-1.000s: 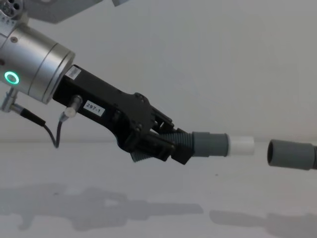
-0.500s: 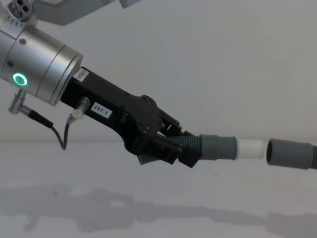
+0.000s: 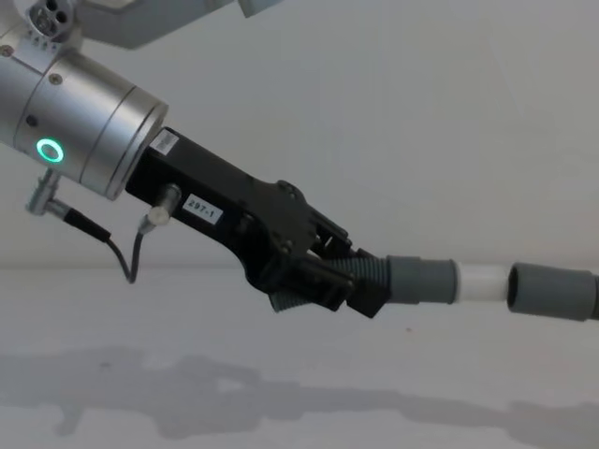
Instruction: Use both hands to pick up one end of the pipe from the table, align the ends, and insert them.
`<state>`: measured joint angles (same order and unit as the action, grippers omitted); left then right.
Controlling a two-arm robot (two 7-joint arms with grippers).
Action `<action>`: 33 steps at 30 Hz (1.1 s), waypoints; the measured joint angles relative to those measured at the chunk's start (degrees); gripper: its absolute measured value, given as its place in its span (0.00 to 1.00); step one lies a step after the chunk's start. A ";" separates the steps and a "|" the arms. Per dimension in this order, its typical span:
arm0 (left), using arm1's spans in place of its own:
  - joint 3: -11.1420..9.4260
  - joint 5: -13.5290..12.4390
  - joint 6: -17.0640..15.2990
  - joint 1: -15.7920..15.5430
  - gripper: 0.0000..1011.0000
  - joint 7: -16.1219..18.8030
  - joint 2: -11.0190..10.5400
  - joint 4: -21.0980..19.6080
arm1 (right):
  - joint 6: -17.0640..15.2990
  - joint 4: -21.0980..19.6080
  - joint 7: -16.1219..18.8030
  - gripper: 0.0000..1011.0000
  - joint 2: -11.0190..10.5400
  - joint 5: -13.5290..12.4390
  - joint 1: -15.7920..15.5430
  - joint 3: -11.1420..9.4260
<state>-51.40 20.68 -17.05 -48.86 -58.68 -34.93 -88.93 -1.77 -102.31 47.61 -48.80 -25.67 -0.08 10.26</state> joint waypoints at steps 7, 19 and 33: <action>-0.48 0.16 -0.16 -0.32 0.32 0.19 0.28 0.23 | 0.38 0.06 -0.01 0.15 -0.38 -0.39 -0.18 0.14; -1.21 0.70 -0.02 -0.74 0.32 0.01 0.47 0.28 | 0.87 0.37 -0.12 0.15 -0.78 -0.90 -0.08 0.63; -1.84 1.56 0.02 -0.97 0.32 -0.18 0.11 -0.82 | 0.87 0.66 -0.51 0.15 -1.29 -1.41 0.39 1.41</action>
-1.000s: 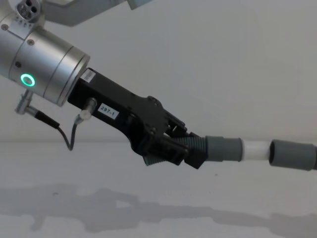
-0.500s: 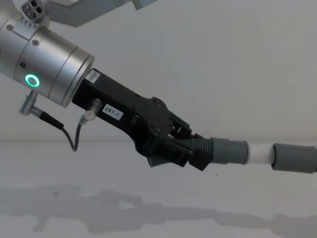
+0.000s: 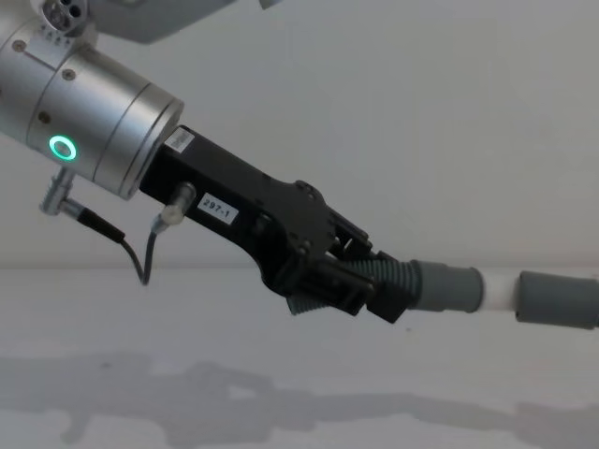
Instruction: Use both hands to pick up one end of the pipe from the table, align the ends, and insert them.
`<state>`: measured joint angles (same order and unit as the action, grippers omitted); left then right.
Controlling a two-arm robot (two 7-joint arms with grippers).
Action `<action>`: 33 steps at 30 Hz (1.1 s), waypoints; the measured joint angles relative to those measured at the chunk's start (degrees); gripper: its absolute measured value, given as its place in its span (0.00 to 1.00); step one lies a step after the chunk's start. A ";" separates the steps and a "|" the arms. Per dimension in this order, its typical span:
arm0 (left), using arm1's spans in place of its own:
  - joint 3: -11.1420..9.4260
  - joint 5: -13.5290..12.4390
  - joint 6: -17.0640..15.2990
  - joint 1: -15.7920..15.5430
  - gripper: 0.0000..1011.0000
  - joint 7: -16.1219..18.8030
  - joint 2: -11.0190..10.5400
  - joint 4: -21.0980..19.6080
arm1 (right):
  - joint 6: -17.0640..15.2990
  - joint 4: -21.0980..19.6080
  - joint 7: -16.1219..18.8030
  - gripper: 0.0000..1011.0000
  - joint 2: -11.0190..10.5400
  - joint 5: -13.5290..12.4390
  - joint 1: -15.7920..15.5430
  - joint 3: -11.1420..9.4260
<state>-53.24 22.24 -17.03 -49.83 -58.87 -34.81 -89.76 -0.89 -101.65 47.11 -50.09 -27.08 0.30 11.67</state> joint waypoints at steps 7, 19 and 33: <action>-0.23 0.43 -0.28 -0.08 0.32 0.21 -0.56 -0.66 | -0.03 0.16 -0.10 0.15 -0.31 -0.18 0.36 0.58; -0.57 1.06 -0.26 -0.31 0.32 0.24 -1.36 -1.23 | -0.17 0.33 -0.12 0.15 -0.72 -0.54 0.97 1.52; -0.98 2.11 1.02 -0.53 0.32 -0.45 -1.74 -1.41 | -0.37 0.49 0.17 0.15 -0.94 -0.88 1.90 2.76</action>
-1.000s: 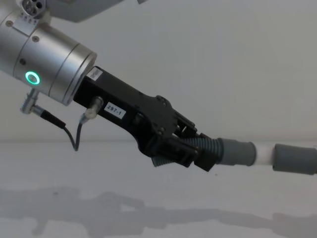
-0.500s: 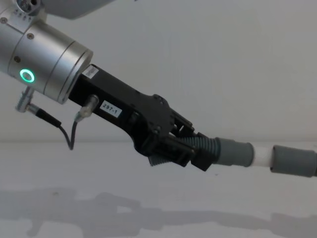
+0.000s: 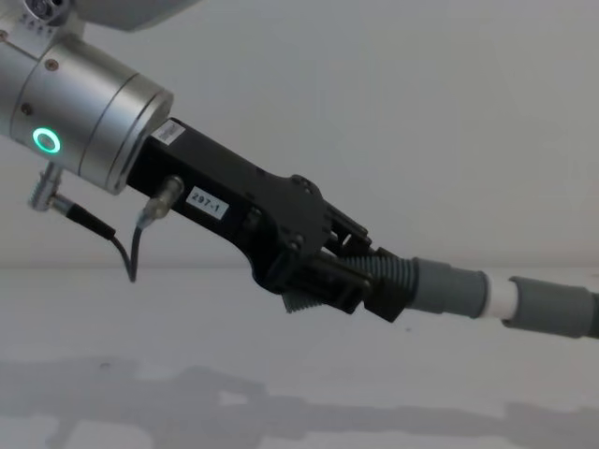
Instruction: Use both hands to pick up one end of the pipe from the table, align the ends, and insert them.
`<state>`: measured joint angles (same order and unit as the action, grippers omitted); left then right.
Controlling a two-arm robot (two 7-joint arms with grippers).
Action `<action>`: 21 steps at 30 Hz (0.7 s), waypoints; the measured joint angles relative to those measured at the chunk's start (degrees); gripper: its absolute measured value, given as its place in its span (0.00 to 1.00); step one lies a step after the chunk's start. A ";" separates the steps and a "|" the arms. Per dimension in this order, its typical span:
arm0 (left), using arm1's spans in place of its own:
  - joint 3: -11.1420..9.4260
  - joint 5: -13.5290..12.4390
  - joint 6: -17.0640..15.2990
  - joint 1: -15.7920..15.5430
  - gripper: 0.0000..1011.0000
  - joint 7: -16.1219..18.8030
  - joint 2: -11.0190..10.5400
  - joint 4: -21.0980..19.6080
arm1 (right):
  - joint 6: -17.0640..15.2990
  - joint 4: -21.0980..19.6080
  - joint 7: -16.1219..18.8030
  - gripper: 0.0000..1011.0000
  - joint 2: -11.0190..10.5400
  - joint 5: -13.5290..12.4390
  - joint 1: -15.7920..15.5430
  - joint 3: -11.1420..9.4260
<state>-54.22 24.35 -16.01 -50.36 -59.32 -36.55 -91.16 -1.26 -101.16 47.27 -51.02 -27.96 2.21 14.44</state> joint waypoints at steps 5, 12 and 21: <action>-0.16 0.37 0.45 -0.15 0.32 -0.38 -0.11 -0.01 | -0.12 0.11 0.02 0.15 -0.03 -0.08 0.43 0.53; -0.43 0.78 0.73 -0.42 0.32 -0.58 -0.24 0.07 | -0.16 0.24 0.22 0.15 -0.09 -0.43 0.94 1.19; -0.97 0.80 0.55 -0.88 0.32 -0.40 -0.12 0.73 | -0.12 0.25 0.66 0.15 -0.30 -1.03 1.38 1.72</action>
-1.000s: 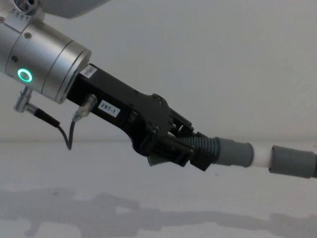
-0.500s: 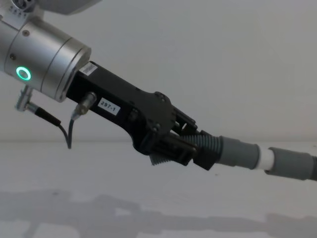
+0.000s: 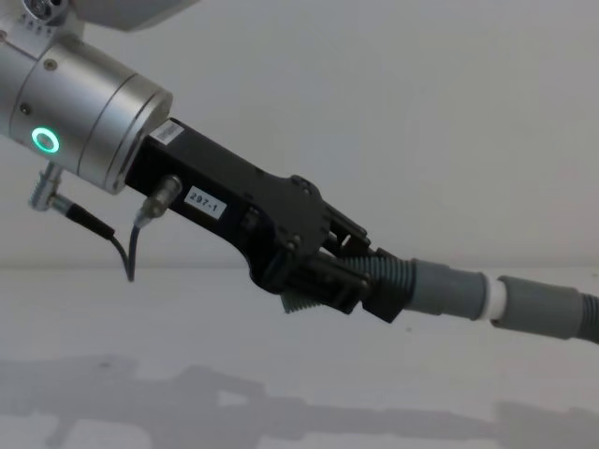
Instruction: Use both hands to pick up one end of the pipe from the table, align the ends, and insert them.
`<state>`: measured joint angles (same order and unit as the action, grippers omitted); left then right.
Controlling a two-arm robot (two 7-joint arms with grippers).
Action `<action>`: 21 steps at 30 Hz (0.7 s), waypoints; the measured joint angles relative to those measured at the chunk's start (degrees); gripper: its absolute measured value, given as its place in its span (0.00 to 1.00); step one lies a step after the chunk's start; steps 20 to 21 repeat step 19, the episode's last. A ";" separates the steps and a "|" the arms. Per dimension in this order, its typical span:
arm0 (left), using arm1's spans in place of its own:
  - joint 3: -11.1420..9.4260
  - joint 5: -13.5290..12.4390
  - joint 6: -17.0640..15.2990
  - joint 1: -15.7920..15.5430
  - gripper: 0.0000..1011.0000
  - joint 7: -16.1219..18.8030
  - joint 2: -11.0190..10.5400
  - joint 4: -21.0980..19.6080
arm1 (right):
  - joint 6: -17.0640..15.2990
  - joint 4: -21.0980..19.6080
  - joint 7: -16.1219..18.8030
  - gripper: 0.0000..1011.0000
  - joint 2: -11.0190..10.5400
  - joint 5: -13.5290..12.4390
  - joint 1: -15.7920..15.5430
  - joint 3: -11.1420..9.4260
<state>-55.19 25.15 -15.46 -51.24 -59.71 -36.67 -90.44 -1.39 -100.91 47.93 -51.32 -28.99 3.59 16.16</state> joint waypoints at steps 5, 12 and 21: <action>-0.23 -0.05 -0.17 -0.19 0.32 0.15 0.09 0.31 | 0.01 -0.03 0.15 0.15 -0.11 -0.23 0.15 0.21; -0.43 -0.09 -0.32 -0.34 0.32 0.31 0.15 0.58 | 0.01 -0.05 0.29 0.15 -0.22 -0.46 0.31 0.42; -0.55 -0.14 -0.41 -0.43 0.32 0.39 0.21 0.73 | 0.00 -0.07 0.35 0.15 -0.26 -0.60 0.37 0.53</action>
